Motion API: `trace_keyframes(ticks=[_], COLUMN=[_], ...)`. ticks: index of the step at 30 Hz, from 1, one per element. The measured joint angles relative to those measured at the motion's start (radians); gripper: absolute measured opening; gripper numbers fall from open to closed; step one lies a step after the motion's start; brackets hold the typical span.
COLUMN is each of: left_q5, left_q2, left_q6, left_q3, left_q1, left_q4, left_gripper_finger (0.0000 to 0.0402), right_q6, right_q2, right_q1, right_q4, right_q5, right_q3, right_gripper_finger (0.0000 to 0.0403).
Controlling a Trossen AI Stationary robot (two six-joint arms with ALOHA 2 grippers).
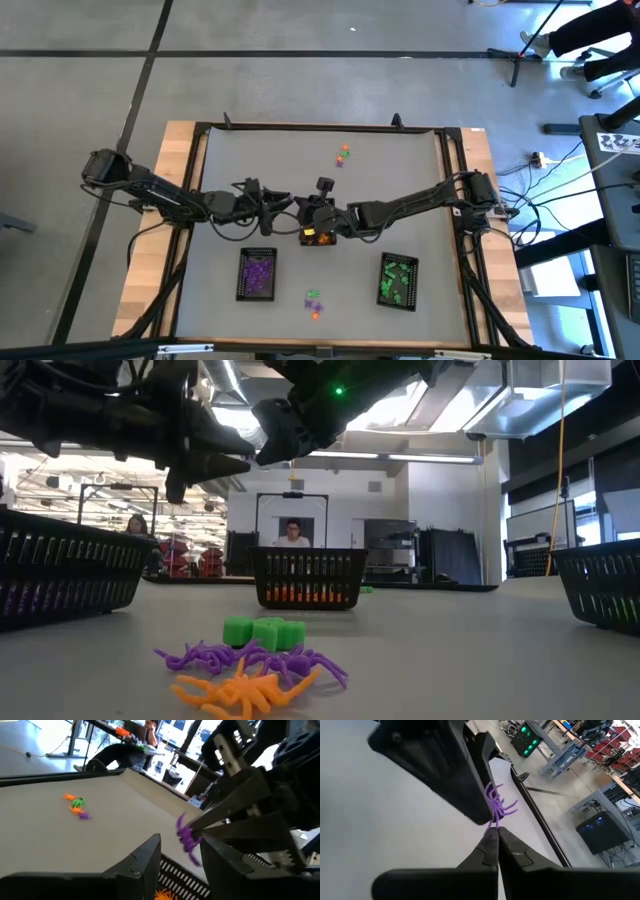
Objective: Sort Halloween decoration
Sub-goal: Put the violet spider toy into the bottom left black bin
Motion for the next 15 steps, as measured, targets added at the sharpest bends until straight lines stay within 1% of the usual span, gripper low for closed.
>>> trace_keyframes(ticks=[3, 5, 8, 12, 13, 15], left_q5=[0.001, 0.002, 0.002, 0.003, 0.003, 0.003], left_q2=[0.001, 0.001, 0.001, 0.001, 0.001, 0.001], left_q6=[-0.003, -0.003, 0.0, 0.036, 0.045, 0.052], left_q3=[0.0, 0.0, 0.0, 0.0, 0.0, 0.0], left_q1=[0.011, 0.018, 0.019, 0.019, 0.019, 0.019], left_q4=[-0.005, -0.006, -0.007, -0.007, -0.007, -0.007], left_gripper_finger=[0.0123, 0.0109, 0.0075, 0.0017, 0.0009, 0.0007], right_q6=[0.001, 0.001, 0.002, 0.002, 0.002, 0.002], right_q2=[0.0, 0.0, 0.0, 0.0, 0.0, 0.0], right_q1=[0.0, 0.0, 0.0, 0.0, 0.0, 0.0], right_q4=[0.001, 0.0, 0.0, 0.0, 0.0, 0.0], right_q5=[0.0, 0.0, 0.0, 0.0, 0.0, 0.0], right_q3=[0.0, 0.0, 0.0, 0.0, 0.0, 0.0], right_gripper_finger=[0.0, 0.0, 0.0, 0.0, 0.0, 0.0])
